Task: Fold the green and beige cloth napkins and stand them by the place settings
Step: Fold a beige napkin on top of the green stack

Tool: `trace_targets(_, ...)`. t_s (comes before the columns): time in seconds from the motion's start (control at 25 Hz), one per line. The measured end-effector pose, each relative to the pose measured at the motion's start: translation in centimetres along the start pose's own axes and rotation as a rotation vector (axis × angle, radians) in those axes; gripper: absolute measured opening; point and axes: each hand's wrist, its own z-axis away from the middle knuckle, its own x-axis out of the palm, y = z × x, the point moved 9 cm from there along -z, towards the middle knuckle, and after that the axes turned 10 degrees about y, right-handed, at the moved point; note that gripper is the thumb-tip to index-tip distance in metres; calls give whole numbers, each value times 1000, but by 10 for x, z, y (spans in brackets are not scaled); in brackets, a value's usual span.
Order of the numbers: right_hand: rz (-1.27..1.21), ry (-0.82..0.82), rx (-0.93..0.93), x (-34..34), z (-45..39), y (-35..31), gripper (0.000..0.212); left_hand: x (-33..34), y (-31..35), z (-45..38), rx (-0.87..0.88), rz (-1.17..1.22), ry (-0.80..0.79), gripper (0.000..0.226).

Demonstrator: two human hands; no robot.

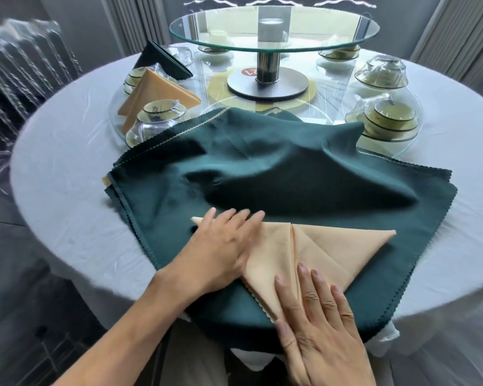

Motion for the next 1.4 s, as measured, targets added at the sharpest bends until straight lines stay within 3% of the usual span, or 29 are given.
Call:
trace_targets(0.08, 3, 2, -6, 0, 0, 1, 56, -2, 36, -21, 155, 276, -51, 63)
trace_targets(0.16, 14, 11, -16, 0, -1, 2, 56, -6, 53, -44, 233, 366, -94, 65)
trace_targets(0.32, 15, 20, -22, 1, -2, 3, 58, 8, 50, -68, 146, 550, -351, 57)
trace_targets(0.44, -3, 15, -24, 2, 0, 3, 59, 7, 49, -72, 103, 655, -405, 51)
trace_targets(0.6, -52, -52, 2, 3, -1, 3, 61, 3, 44, -69, 42, 761, -370, 56)
trace_targets(0.72, -228, -45, 90, -8, -4, 2, 68, -13, 44, -66, 71, 772, -336, 60)
trace_targets(0.88, -625, 24, 475, -46, -18, 12, 92, -65, 65, -55, 132, 996, -241, 52)
trace_targets(1.0, -719, 103, 508, -78, -34, 16, 62, -111, 85, -35, 257, 1043, -40, 48)
trace_targets(1.08, -895, 45, 447, -87, -49, 18, 38, -123, 79, -27, 285, 952, 78, 43)
trace_targets(1.16, -1048, -109, 380, -81, -60, 21, 31, -96, 64, -23, 201, 960, -104, 48)
trace_targets(1.24, -1183, -287, 375, -64, -70, 30, 32, -56, 60, -9, 39, 1192, -425, 46)
trace_targets(1.28, -1183, -357, 401, -51, -74, 40, 36, -37, 55, -6, -59, 1265, -465, 44)
trace_targets(1.32, -1091, -379, 414, -39, -79, 54, 40, -21, 46, -8, -144, 1269, -404, 42)
trace_targets(1.4, -699, -330, 343, -28, -86, 82, 45, -10, 25, -10, -217, 1021, -142, 42)
